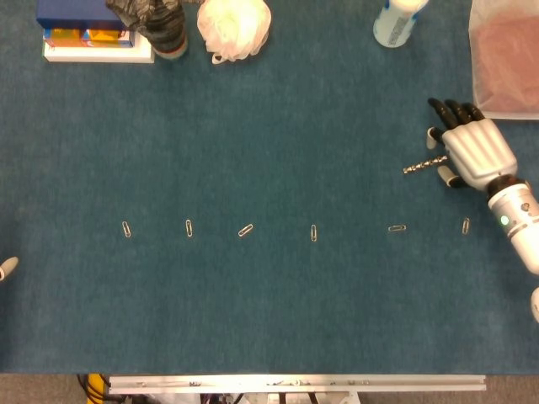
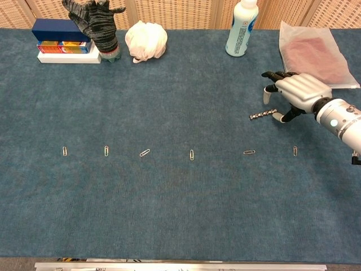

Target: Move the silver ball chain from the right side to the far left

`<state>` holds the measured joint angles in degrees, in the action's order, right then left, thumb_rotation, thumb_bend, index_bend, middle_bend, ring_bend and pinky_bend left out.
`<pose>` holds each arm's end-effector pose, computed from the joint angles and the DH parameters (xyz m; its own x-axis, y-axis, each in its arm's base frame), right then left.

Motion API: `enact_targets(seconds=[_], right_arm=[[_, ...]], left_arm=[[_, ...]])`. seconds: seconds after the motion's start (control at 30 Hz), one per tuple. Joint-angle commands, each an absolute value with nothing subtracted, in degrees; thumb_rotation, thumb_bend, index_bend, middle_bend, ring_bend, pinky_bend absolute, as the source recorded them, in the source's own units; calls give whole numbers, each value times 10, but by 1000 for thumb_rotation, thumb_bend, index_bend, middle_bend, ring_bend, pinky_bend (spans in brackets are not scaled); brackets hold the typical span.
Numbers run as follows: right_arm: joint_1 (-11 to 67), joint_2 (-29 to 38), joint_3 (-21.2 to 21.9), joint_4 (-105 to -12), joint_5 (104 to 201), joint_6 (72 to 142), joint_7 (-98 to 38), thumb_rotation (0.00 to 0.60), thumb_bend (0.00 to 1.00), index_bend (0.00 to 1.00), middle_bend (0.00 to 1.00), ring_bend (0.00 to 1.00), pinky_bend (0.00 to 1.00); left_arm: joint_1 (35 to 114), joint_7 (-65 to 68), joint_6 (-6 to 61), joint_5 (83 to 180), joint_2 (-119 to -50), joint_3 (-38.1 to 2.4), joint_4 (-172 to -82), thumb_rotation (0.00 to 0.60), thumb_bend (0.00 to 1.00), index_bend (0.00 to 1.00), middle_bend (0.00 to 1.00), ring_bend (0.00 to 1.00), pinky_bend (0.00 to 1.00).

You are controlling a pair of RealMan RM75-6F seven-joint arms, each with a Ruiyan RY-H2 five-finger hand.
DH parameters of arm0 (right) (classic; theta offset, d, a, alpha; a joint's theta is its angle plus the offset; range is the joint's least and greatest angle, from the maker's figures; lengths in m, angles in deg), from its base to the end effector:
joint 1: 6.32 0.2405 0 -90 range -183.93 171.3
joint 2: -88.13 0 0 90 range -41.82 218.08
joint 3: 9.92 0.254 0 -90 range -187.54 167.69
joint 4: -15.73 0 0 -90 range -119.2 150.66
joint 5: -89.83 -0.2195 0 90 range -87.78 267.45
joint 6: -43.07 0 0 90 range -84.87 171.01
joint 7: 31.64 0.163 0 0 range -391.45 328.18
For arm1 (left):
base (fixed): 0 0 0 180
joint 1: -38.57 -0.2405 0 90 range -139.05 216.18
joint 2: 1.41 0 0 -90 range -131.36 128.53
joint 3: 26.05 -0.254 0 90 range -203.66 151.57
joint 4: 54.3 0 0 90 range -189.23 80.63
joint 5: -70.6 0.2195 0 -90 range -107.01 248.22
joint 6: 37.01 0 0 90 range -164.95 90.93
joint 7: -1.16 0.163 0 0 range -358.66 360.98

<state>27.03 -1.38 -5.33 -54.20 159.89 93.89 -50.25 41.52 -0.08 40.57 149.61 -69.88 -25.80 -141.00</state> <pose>-0.2626 -0.3422 -0.0337 0.6300 -0.3239 0.7058 -0.7761 -0.2974 0.5561 -0.3619 0.1762 0.1161 0.3638 0.1842 0.9131 0.9079 0.1488 -0.3918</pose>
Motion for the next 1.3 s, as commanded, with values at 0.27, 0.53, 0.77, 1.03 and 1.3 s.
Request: enact_targets(seconds=[0.27,0.53,0.77,1.03,1.3], right_arm=[[270,-11,-53,-543,1589,937,-509,600,291,455,18,0,115],[271,-15,-53,-536,1582,933,-509,600,291,493,18,0,113],[271,-20,-53,-526,1580,932,-510,600,291,493,18,0,112],[276,-28,-51,-515,1578,927,-511,600,291,493,18,0,113],[279,-36,-50,-508,1575,924,-513,600,291,493,18,0,112]], left_arm=[[420,2,400,1493,-697,-254,-1413,600,24,278,270,297,389],[417,4,403,1494,-698,-257,-1414,600,24,278,270,297,389],[416,3,402,1493,-700,-258,-1412,600,24,278,270,297,389],[413,0,404,1493,-702,-259,-1409,600,24,278,270,298,389],[412,-4,405,1494,-700,-260,-1408,600,23,278,270,298,389]])
